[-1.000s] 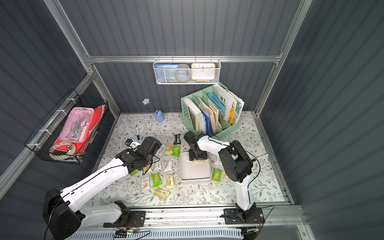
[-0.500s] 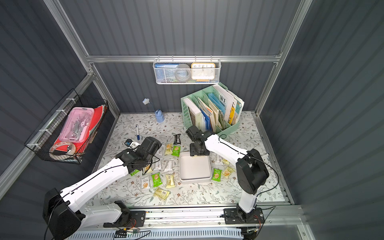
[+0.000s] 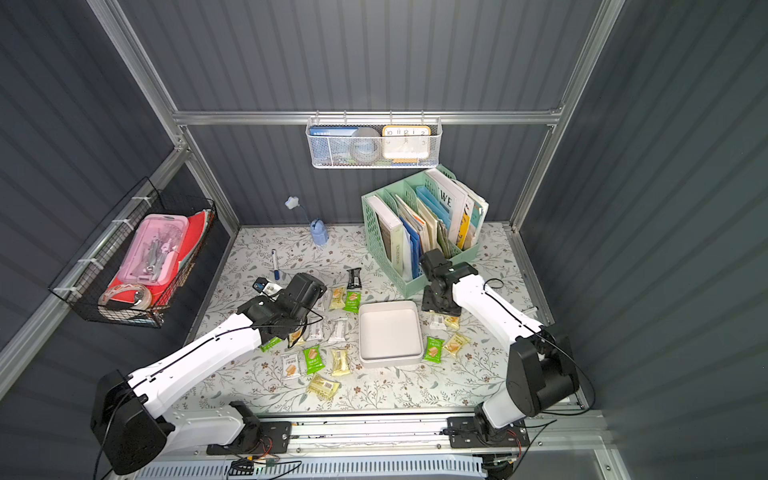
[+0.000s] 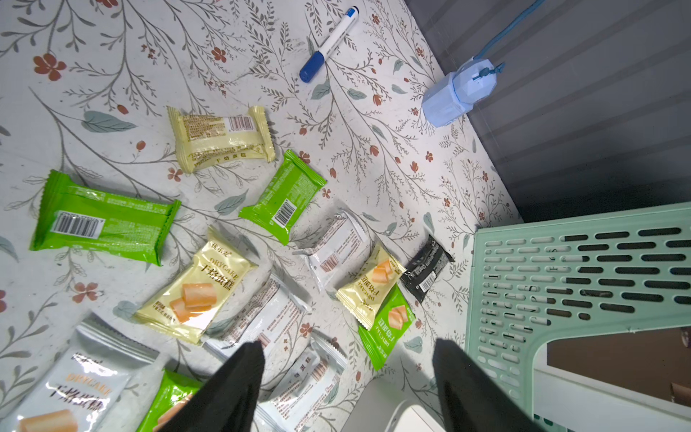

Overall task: Take the cookies out of the storage box
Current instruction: Place the cookie at the center of the board.

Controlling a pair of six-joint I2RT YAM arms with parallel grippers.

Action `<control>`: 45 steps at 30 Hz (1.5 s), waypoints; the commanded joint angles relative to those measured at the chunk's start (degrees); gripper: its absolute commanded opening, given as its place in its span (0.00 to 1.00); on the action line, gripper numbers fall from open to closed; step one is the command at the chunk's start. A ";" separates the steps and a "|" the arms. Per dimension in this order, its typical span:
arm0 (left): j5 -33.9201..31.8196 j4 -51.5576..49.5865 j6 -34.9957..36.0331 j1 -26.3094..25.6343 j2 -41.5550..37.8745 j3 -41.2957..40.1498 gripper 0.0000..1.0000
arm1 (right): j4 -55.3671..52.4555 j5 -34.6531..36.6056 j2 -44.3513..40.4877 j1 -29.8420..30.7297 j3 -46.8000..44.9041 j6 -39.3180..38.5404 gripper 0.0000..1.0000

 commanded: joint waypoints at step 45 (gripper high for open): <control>-7.52 26.57 52.81 19.69 2.77 -8.28 0.99 | 61.31 1.76 -28.80 -24.04 -41.58 -22.44 0.86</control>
